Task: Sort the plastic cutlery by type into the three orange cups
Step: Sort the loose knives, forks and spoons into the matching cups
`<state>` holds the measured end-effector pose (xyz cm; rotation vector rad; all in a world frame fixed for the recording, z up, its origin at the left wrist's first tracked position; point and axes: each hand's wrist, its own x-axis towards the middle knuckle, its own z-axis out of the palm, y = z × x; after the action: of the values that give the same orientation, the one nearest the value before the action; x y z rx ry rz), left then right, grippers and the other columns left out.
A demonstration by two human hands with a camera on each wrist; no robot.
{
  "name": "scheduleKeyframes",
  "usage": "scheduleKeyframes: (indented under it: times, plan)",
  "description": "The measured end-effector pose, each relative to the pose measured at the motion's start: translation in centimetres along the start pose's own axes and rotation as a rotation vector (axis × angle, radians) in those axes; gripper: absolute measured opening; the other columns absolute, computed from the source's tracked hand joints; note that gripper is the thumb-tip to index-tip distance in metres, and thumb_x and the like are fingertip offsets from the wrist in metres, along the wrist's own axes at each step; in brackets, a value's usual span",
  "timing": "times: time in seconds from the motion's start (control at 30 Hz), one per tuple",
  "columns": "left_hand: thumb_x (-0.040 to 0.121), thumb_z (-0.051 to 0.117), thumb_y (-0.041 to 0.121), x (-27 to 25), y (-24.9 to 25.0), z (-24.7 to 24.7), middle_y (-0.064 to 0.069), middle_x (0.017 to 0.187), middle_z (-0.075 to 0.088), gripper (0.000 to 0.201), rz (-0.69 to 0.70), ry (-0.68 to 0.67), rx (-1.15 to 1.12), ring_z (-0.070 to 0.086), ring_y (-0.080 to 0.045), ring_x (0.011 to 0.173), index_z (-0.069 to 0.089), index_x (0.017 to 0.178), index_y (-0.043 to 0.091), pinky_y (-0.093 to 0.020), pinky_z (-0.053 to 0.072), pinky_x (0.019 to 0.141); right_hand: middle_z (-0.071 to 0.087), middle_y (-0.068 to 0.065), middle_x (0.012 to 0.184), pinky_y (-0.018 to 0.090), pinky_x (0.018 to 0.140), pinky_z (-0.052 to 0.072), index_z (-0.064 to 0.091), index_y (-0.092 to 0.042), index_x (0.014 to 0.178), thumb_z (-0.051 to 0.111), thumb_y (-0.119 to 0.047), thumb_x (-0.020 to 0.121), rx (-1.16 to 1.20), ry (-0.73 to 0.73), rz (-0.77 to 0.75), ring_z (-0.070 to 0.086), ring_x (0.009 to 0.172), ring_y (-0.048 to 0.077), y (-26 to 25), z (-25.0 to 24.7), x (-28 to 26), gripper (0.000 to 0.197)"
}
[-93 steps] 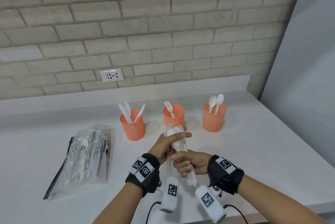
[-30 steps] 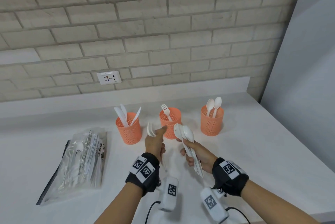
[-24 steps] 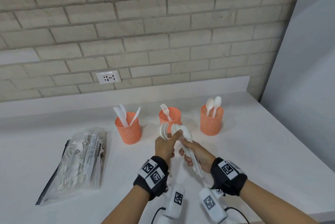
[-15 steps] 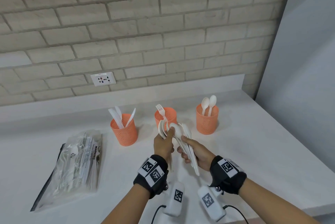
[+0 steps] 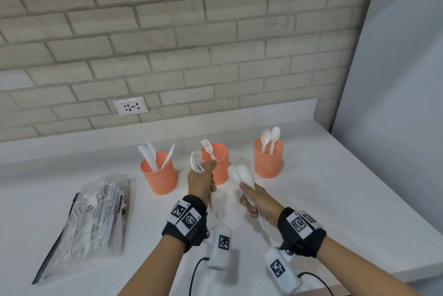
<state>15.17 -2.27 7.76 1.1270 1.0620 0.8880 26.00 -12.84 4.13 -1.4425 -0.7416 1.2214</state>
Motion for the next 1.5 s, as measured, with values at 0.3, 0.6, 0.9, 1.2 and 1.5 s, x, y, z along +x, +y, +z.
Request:
scheduleKeyframes:
  times: [0.3, 0.6, 0.9, 1.2, 1.5]
  plan:
    - [0.084, 0.06, 0.01, -2.3, -1.9, 1.4, -0.005, 0.059, 0.047, 0.016, 0.012, -0.136, 0.171, 0.031, -0.009, 0.031, 0.056, 0.068, 0.007, -0.019, 0.028, 0.036, 0.043, -0.003, 0.061, 0.015, 0.039, 0.025, 0.047, -0.02, 0.12, 0.041, -0.04, 0.096, 0.048, -0.064, -0.006, 0.028, 0.038, 0.004, -0.8, 0.6, -0.4, 0.032]
    - [0.087, 0.058, 0.006, -2.1, -2.4, 1.5, -0.006, 0.055, 0.047, 0.008, -0.039, -0.12, 0.131, 0.032, -0.005, 0.027, 0.063, 0.082, 0.003, -0.018, 0.03, 0.034, 0.045, -0.001, 0.069, 0.016, 0.043, 0.031, 0.045, -0.036, 0.125, 0.038, -0.042, 0.097, -0.057, -0.119, -0.047, 0.032, 0.045, 0.006, -0.3, 0.9, -0.4, 0.029]
    - [0.096, 0.044, 0.013, -1.3, -2.3, 0.7, -0.005, 0.072, 0.054, 0.015, -0.194, -0.137, -0.127, 0.04, -0.013, 0.052, 0.057, 0.09, 0.007, -0.019, 0.037, 0.041, 0.057, 0.002, 0.069, 0.018, 0.046, 0.036, 0.056, -0.011, 0.089, 0.039, -0.03, 0.1, 0.051, 0.019, -0.069, 0.042, 0.047, 0.008, 0.0, 0.4, 0.3, 0.028]
    - [0.087, 0.062, 0.015, -1.9, -3.5, 1.4, 0.0, 0.05, 0.055, 0.013, -0.123, -0.099, -0.059, 0.046, -0.011, 0.036, 0.06, 0.084, 0.003, -0.017, 0.039, 0.038, 0.054, 0.005, 0.07, 0.017, 0.043, 0.035, 0.05, -0.007, 0.114, 0.037, -0.024, 0.101, -0.15, 0.061, -0.156, 0.043, 0.049, 0.011, 0.6, 1.8, 0.6, 0.025]
    - [0.099, 0.039, 0.024, -0.1, -3.0, 0.9, -0.006, 0.074, 0.057, 0.027, -0.168, -0.012, -0.108, 0.052, -0.017, 0.065, 0.054, 0.105, 0.003, -0.026, 0.043, 0.06, 0.063, 0.005, 0.077, 0.023, 0.051, 0.049, 0.046, -0.012, 0.11, 0.037, -0.027, 0.1, -0.114, 0.096, -0.071, 0.057, 0.058, 0.015, 0.2, 0.3, 0.5, 0.02]
